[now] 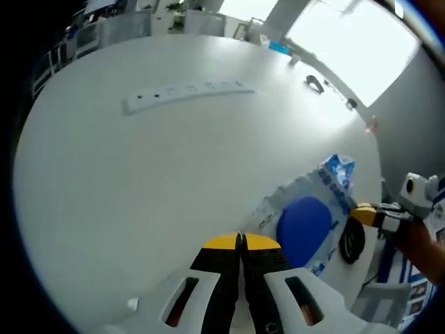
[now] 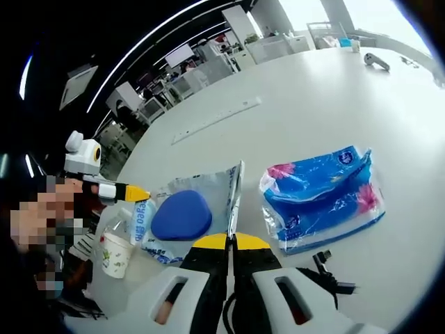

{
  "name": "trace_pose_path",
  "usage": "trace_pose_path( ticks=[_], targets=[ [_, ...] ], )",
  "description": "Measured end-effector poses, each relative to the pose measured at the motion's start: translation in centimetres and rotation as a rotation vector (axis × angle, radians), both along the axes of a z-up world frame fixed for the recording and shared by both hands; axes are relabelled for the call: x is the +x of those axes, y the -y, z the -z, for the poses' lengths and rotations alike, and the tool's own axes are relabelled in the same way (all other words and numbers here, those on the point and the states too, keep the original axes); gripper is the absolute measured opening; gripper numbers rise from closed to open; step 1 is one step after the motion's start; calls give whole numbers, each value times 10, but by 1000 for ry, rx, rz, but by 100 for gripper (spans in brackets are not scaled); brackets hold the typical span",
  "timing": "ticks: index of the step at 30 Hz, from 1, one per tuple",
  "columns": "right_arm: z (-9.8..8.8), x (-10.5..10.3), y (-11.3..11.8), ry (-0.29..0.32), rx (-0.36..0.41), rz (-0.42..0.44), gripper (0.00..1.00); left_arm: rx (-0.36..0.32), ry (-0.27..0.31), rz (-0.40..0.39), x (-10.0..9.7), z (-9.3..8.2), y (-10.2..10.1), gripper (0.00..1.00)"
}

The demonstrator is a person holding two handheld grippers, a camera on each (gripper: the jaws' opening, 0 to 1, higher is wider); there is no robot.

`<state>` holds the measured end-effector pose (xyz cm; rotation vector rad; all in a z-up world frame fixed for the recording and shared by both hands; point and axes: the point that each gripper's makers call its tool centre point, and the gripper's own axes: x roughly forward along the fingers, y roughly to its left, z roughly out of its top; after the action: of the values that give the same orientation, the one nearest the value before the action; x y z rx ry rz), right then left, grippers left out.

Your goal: Arrange the tabletop items into an orderly group along one side of the table until the central work area is clear of visible clutter.

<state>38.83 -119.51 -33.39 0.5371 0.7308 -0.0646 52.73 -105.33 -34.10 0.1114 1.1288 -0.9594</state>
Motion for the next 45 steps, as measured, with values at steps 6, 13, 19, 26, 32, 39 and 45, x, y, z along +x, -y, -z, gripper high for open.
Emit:
trace_pose_path(
  ticks=[6, 13, 19, 26, 32, 39, 45],
  targets=[
    [5, -3, 0, -14, 3, 9, 0, 2, 0, 2, -2, 3, 2, 0],
    [11, -4, 1, -29, -7, 12, 0, 5, 1, 1, -4, 7, 3, 0],
    [15, -5, 4, -37, -19, 14, 0, 3, -1, 0, -5, 9, 4, 0],
    [17, -4, 6, -45, -22, 18, 0, 0, 1, -2, -4, 11, 6, 0],
    [20, -3, 7, -47, -15, 28, 0, 0, 2, -3, -3, 12, 7, 0],
    [22, -3, 9, -53, -25, 27, 0, -1, 2, -2, -3, 13, 9, 0],
    [25, -4, 10, -57, -27, 33, 0, -6, 9, 2, -3, 15, 10, 0]
  ],
)
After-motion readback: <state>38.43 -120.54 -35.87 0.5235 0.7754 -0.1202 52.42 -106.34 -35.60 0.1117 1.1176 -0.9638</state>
